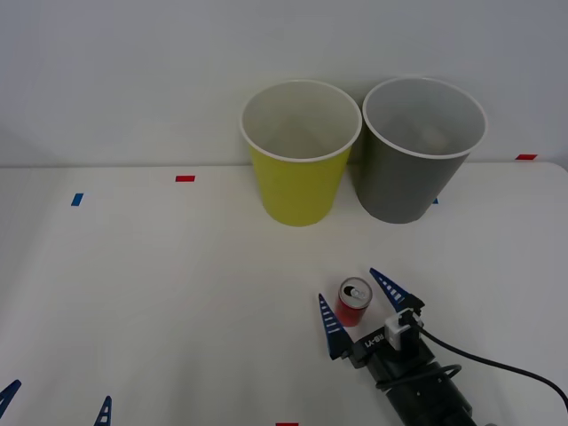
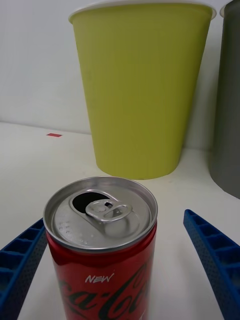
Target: Put cans in the gray bin and PET bottles in the light green bin.
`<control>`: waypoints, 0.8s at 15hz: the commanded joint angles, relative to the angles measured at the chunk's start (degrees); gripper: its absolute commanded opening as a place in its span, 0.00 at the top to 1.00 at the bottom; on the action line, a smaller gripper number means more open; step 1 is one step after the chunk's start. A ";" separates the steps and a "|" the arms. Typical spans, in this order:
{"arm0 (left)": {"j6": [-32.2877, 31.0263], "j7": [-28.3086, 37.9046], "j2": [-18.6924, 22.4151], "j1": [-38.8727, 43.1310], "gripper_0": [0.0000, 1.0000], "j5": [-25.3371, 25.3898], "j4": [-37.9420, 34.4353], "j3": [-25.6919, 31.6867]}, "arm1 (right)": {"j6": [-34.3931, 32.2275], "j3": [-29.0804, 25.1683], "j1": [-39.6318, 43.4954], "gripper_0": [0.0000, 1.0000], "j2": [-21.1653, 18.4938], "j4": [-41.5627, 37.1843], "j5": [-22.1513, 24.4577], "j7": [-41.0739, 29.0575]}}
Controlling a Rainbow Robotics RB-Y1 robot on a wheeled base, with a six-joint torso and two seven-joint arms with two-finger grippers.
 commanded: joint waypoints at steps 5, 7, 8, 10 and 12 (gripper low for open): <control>0.00 0.00 0.00 0.00 0.00 0.00 0.00 0.00 | -0.04 0.01 0.15 0.91 0.25 -0.01 -0.39 -0.49; 0.00 0.00 0.00 0.00 0.00 0.00 0.00 0.00 | -0.13 0.01 0.15 0.93 0.43 -0.01 -0.65 -0.49; 0.00 0.00 0.00 0.00 0.00 0.00 0.00 0.00 | -0.13 0.01 0.15 0.93 0.43 -0.01 -0.65 -0.49; 0.00 0.00 0.00 0.00 0.00 0.00 0.00 0.00 | -0.13 0.01 0.15 0.94 0.43 -0.01 -0.74 -0.49; 0.00 0.00 0.00 0.00 0.00 0.00 0.00 0.00 | -0.04 -0.25 0.33 0.94 0.52 -0.45 -0.65 -0.40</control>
